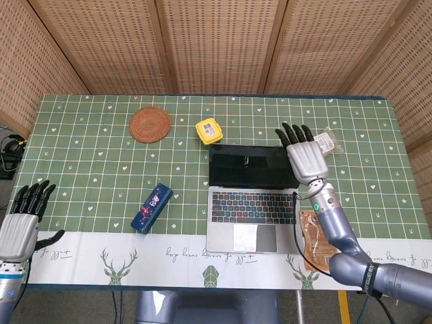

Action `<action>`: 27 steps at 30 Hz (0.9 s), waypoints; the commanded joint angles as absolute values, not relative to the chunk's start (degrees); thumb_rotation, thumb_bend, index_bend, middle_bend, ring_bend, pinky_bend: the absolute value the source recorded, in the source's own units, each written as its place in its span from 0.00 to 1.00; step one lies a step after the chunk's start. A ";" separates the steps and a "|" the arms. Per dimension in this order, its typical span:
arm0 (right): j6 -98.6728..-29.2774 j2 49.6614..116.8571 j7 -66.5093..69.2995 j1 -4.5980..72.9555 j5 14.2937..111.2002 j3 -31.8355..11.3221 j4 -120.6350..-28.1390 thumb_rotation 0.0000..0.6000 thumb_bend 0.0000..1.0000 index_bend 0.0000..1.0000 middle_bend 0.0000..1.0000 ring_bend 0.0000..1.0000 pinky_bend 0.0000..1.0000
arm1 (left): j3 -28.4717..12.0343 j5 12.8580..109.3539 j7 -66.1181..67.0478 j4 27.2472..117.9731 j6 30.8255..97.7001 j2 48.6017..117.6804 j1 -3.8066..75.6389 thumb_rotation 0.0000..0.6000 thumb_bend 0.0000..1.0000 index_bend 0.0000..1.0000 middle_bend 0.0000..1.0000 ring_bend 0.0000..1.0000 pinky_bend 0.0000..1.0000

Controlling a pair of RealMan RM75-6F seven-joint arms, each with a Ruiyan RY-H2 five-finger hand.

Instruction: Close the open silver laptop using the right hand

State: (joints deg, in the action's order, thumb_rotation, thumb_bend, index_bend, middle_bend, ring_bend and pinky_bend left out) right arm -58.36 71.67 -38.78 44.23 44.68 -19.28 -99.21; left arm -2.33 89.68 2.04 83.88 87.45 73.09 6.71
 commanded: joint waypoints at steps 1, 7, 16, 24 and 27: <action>-58.76 72.78 -40.31 45.66 42.73 -18.47 -98.36 1.00 1.00 0.07 0.00 0.00 0.00 | -2.31 89.61 1.88 83.88 87.33 73.03 6.77 1.00 0.13 0.00 0.00 0.00 0.00; -59.22 73.89 -41.61 47.62 40.28 -17.62 -97.29 1.00 1.00 0.10 0.00 0.00 0.00 | -2.37 89.45 1.58 83.99 87.25 72.82 6.84 1.00 0.13 0.00 0.00 0.00 0.00; -62.32 74.33 -42.62 48.89 40.03 -16.47 -97.85 1.00 1.00 0.39 0.24 0.17 0.22 | -2.01 89.60 2.14 84.32 86.88 72.70 6.96 1.00 0.13 0.00 0.00 0.00 0.00; -64.77 73.81 -45.18 49.80 39.49 -15.50 -100.16 1.00 1.00 0.59 0.45 0.38 0.41 | -1.71 89.74 2.47 84.82 86.78 72.31 6.91 1.00 0.13 0.00 0.00 0.00 0.00; -65.54 73.24 -46.21 50.29 38.74 -15.56 -102.06 1.00 1.00 0.60 0.46 0.39 0.42 | -1.57 89.38 2.85 85.35 86.19 71.87 6.96 1.00 0.13 0.00 0.00 0.00 0.00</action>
State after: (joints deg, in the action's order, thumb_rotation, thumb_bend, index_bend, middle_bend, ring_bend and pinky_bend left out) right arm -65.10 73.58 -45.63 49.99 39.15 -15.57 -101.27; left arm -1.61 89.46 2.75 85.23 86.30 71.97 6.94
